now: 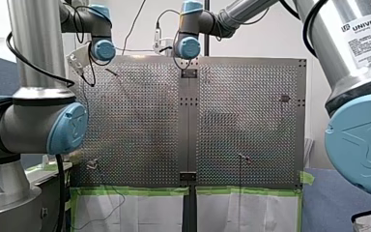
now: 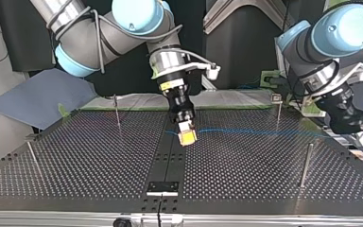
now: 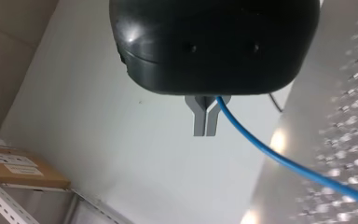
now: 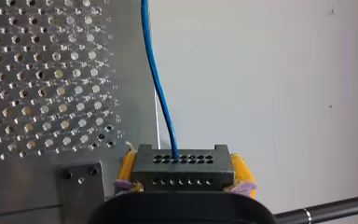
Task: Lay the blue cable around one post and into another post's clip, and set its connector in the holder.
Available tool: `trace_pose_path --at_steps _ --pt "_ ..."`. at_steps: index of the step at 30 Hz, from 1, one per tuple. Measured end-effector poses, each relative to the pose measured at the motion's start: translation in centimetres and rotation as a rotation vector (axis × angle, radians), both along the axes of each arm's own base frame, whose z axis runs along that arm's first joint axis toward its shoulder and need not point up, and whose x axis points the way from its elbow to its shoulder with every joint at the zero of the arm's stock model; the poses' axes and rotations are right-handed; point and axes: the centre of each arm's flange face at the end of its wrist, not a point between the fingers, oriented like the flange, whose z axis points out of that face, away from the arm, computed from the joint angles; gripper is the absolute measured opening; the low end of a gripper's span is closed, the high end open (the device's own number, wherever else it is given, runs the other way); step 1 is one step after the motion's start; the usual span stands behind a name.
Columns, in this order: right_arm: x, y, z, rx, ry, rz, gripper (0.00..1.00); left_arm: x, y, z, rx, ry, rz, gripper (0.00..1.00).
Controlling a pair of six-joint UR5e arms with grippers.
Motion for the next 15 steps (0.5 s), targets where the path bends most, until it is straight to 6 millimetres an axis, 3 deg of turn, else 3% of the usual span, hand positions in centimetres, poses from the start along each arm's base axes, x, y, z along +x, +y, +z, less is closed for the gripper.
trace_pose_path --at_steps 10,15 --pt "2.3 -1.6 -0.6 0.001 0.012 0.006 0.00 2.7 4.4 3.0 0.016 -0.023 0.077 0.00" --pt "3.4 -2.3 -1.8 0.019 0.039 0.008 0.00 4.5 5.6 2.6 0.023 -0.007 0.072 0.00"
